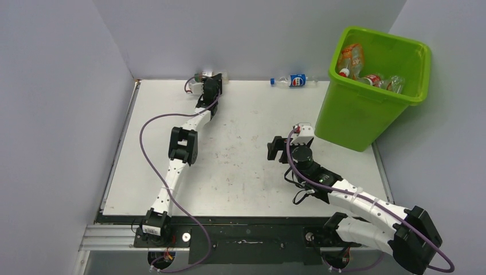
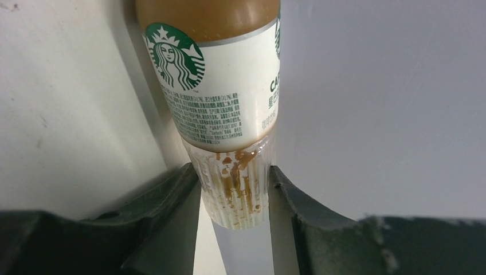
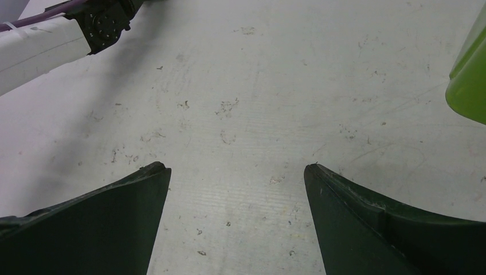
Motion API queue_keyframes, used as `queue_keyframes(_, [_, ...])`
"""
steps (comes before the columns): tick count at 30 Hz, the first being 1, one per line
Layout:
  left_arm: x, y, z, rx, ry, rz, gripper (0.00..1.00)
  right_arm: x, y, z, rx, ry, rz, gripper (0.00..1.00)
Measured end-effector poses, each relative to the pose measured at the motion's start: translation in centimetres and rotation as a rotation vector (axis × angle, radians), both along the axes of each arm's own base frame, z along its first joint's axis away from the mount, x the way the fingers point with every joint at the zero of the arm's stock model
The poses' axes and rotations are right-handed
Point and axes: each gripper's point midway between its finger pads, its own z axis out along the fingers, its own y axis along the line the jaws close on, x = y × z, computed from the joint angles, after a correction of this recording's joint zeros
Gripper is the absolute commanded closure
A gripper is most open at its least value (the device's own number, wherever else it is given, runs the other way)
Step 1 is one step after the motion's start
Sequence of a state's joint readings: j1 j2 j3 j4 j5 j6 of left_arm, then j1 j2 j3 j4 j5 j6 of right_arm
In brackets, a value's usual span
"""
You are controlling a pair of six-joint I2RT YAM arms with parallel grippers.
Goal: Put the plastic bottles in the bin
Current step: Pick up the plastic bottle at the center of the board.
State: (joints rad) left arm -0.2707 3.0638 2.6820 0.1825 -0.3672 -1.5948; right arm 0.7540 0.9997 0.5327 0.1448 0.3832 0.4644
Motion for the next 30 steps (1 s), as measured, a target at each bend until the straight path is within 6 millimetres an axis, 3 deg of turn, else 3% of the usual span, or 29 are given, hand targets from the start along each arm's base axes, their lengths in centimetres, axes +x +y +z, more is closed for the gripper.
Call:
queue_keyframes(4, [-0.3,0.2,0.3,-0.012,-0.036,-0.004,0.99,0.1,0.2,-0.4,0.005,0.014,0.008,0.1])
queue_keyframes(10, [-2.4,2.3,0.6,-0.008,-0.054,0.016,1.0,0.1,0.5,-0.5,0.023,0.024,0.021,0.1])
queue_keyframes(14, [-5.1,4.0,0.7,0.005,-0.045,0.021,1.0,-0.1,0.9,-0.4,0.041,0.025,0.038,0.1])
queue_keyframes(18, [-9.7,5.1,2.0,0.024,-0.027,-0.016,1.0,-0.5,1.7,-0.2,0.059,0.033,0.078,0.1])
queue_keyframes(22, [-14.6,5.2,7.6,0.039,-0.088,-0.103,1.0,-0.8,2.8,0.7,0.076,0.034,0.133,0.1])
queue_keyframes(30, [-26.6,5.0,25.2,0.276,-0.392,-0.373,1.0,-1.1,5.9,7.2,0.159,-0.037,0.267,0.1])
